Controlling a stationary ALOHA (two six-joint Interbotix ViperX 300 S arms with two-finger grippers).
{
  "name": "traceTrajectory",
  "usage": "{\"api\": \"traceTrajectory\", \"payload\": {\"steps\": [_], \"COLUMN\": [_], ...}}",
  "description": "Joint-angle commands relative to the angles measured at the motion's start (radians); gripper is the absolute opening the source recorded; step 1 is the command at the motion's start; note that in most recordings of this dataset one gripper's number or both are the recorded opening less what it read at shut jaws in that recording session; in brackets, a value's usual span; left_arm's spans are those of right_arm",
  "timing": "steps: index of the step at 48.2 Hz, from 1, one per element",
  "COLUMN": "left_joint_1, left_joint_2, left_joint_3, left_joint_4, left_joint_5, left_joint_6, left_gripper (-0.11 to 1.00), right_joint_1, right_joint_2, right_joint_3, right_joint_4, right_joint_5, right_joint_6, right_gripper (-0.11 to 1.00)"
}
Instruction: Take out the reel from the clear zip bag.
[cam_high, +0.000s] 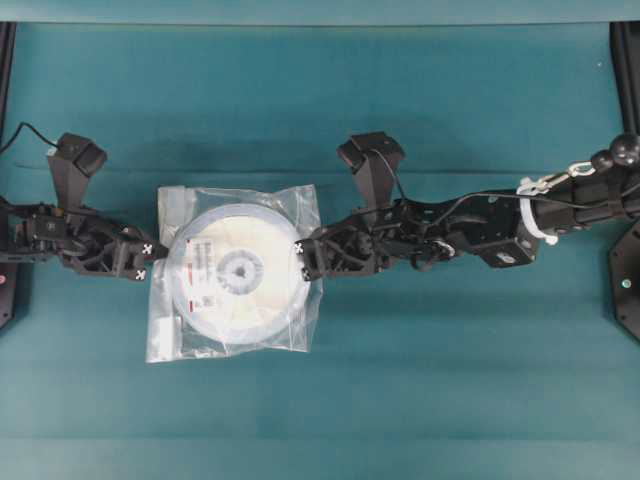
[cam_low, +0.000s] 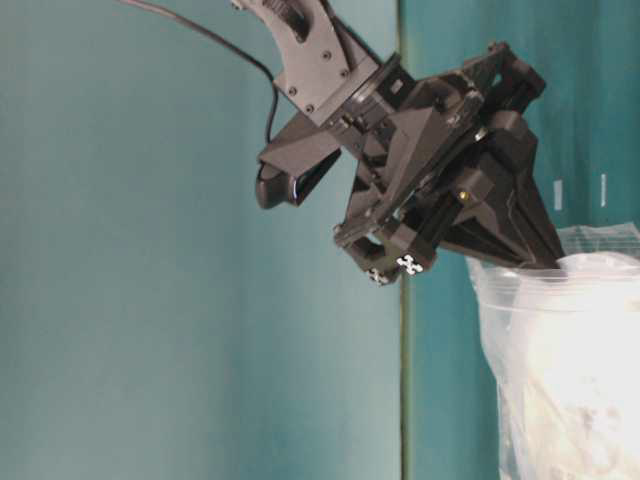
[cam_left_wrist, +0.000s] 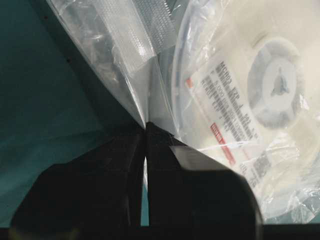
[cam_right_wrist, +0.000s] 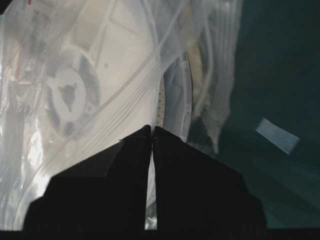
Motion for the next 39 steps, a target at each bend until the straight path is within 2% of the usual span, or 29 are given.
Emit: {"api": "traceTrajectory", "payload": {"steps": [1,39], "left_joint_1": [-0.003,-0.003], "left_joint_2": [0.009,0.011], "left_joint_3": [-0.014,-0.015], "left_joint_4": [0.003,0.003], "left_joint_5": [-0.003,0.008], "left_joint_6": [0.000,0.000], "left_gripper": [-0.01,-0.01], "right_joint_1": [0.005,0.026], "right_joint_2": [-0.018,-0.193], "right_joint_3": [0.011,0.241], "right_joint_4": [0.008,0.014], "right_joint_5": [-0.005,-0.006], "right_joint_6": [0.006,0.006], "right_gripper": [0.02,0.02]}}
